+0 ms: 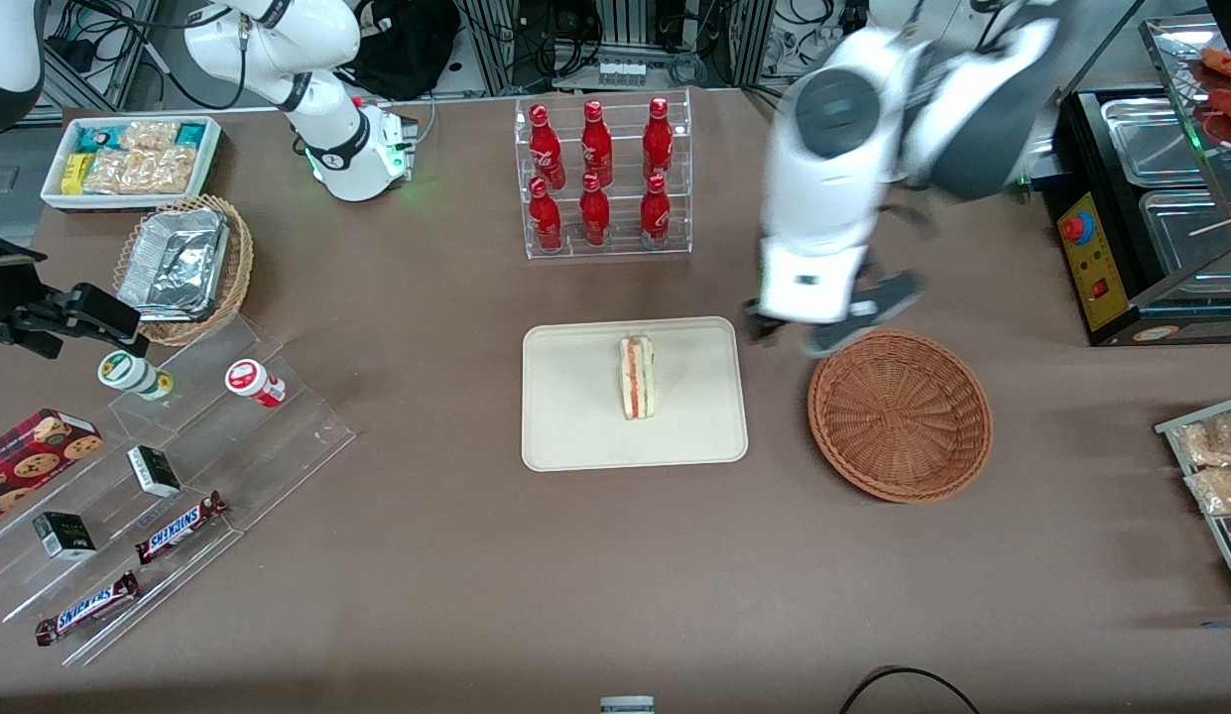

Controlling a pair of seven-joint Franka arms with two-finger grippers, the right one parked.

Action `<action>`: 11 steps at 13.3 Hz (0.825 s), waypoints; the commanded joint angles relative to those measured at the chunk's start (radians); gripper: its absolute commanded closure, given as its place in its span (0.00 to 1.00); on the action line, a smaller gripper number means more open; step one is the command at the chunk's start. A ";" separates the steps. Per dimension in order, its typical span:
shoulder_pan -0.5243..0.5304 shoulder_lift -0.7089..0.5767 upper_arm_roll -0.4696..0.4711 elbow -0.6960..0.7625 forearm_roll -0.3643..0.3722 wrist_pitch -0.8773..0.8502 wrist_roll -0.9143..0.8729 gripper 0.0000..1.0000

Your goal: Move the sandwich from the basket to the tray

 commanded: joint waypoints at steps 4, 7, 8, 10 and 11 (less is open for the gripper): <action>0.265 -0.164 -0.011 -0.035 -0.101 -0.171 0.457 0.00; 0.377 -0.204 -0.009 0.002 -0.094 -0.249 0.639 0.00; 0.395 -0.205 -0.009 0.008 -0.086 -0.270 0.707 0.00; 0.437 -0.199 -0.009 0.022 -0.089 -0.271 0.814 0.00; 0.449 -0.193 -0.009 0.043 -0.092 -0.269 0.847 0.00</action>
